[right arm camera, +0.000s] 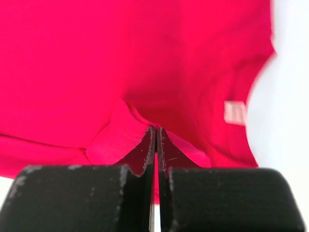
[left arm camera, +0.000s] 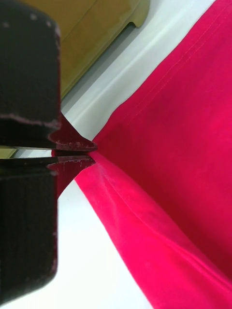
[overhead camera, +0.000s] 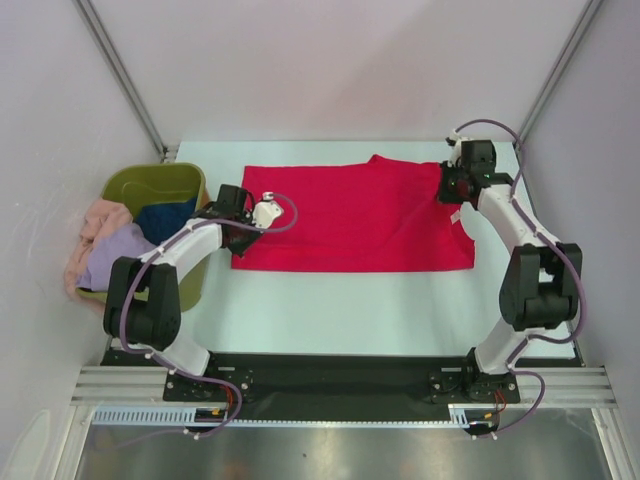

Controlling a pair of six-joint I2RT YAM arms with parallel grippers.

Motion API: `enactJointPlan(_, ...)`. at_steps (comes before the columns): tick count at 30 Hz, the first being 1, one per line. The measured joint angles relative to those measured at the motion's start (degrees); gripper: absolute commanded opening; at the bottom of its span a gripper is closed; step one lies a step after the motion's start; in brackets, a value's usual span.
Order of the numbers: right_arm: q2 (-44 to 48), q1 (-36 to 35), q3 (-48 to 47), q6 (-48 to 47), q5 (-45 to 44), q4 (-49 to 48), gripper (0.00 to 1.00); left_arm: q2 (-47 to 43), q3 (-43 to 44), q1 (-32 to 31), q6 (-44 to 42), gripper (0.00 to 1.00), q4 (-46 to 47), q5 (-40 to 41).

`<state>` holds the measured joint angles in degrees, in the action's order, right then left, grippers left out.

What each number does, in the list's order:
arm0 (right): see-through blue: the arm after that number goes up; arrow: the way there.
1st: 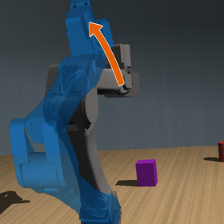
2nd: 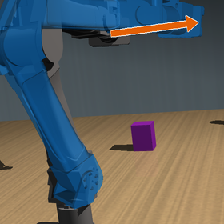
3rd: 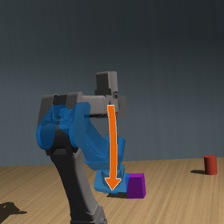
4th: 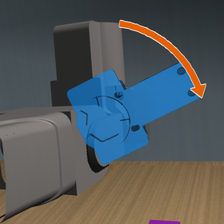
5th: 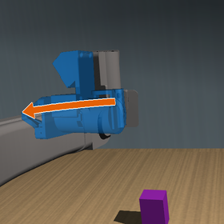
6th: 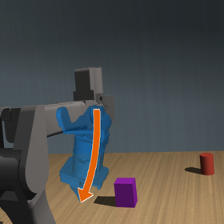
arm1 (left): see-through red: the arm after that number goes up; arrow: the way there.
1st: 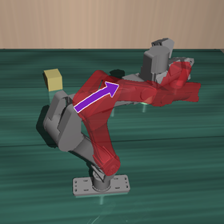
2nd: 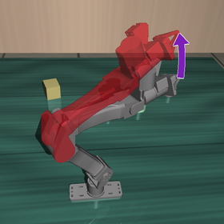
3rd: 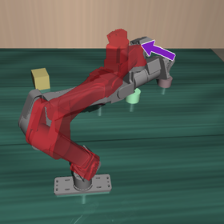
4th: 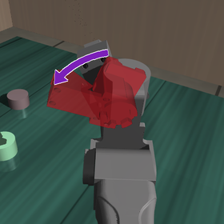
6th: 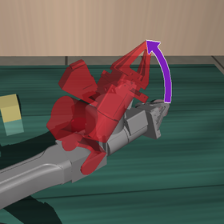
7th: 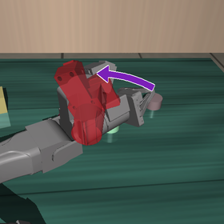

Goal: Fold and stack the t-shirts
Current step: Fold the tshirt

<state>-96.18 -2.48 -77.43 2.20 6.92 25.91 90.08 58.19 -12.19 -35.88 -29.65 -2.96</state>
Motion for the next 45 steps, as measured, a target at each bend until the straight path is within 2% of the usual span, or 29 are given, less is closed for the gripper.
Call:
enactJointPlan(7, -5.86, -1.09, -5.99, -4.52, 1.97, -0.98, 0.0, 1.29, -0.09, 0.83, 4.11, 0.0, 1.05, 2.08)
enactJointPlan(14, -7.04, -0.94, -6.29, -5.75, 1.07, -1.01, 0.0, 1.4, -2.32, 0.87, 7.96, 0.01, 3.87, 5.33)
enactJointPlan(16, -7.78, -0.92, -6.56, -5.73, 1.03, -1.03, 0.0, 1.9, -2.32, 0.87, 8.46, 0.07, 4.44, 5.75)
enactJointPlan(17, -8.24, -0.92, -6.73, -5.7, 1.03, -1.09, 0.01, 2.34, -2.32, 0.87, 8.61, 0.19, 4.79, 5.84)
enactJointPlan(18, -8.57, -0.94, -6.88, -5.68, 1.03, -1.18, 0.05, 2.86, -2.29, 0.87, 8.76, 0.3, 4.98, 5.9)
enactJointPlan(19, -9.11, -0.94, -7.19, -5.46, 1.01, -1.2, 0.29, 3.34, -2.25, 0.87, 8.87, 0.44, 5.03, 6.05)
enactJointPlan(20, -9.46, -0.94, -7.45, -4.98, 0.94, -1.2, 0.4, 3.78, -2.19, 0.9, 8.96, 0.5, 5.09, 6.36)
enactJointPlan(22, -10.51, -0.94, -8.9, -4.48, -0.02, -0.74, 0.55, 4.35, -1.84, 1.03, 9.77, 0.61, 5.14, 7.67)
enactJointPlan(23, -11.23, -0.94, -10.16, -3.76, -1.66, -0.24, 0.57, 4.44, -1.49, 1.14, 9.88, 0.67, 5.18, 8.37)
enactJointPlan(26, -12.92, -0.63, -14.88, -0.13, -8.04, 3.13, 0.58, 4.48, 1.18, 2.16, 10.95, 0.68, 5.42, 11.17)
enactJointPlan(29, -11.76, 2.36, -15.13, 6.45, -13.11, 6.64, 0.56, 3.56, 4.74, 3.87, 12.31, 0.65, 6.69, 12.59)
enactJointPlan(32, -5.79, 8.13, -6.47, 12.55, -15.23, 7.76, 0.52, -0.55, 4.48, 4.15, 12.17, 0.54, 7.56, 10.6)
enactJointPlan(35, 1.77, 13.2, 4.85, 16.68, -15.96, 9.64, 0.49, -6.82, 0.55, 1.53, 9.33, 0.5, 8.31, 7.23)
enactJointPlan(39, 8.15, 13.14, 15.04, 20.81, -14.95, 10.29, 0.5, -10.91, -7.65, -3.04, 3.67, 0.56, 8.87, 4.48)
enactJointPlan(42, 9.53, 12.41, 19.78, 22.91, -12.96, 8.24, 0.51, -9.49, -11.8, -3.69, 0.46, 0.65, 8.7, 3.98)
enactJointPlan(45, 8.59, 12.44, 21.66, 24.37, -10.93, 5.77, 0.5, -6.91, -12.7, -3.69, -1.73, 0.65, 8.85, 4.24)
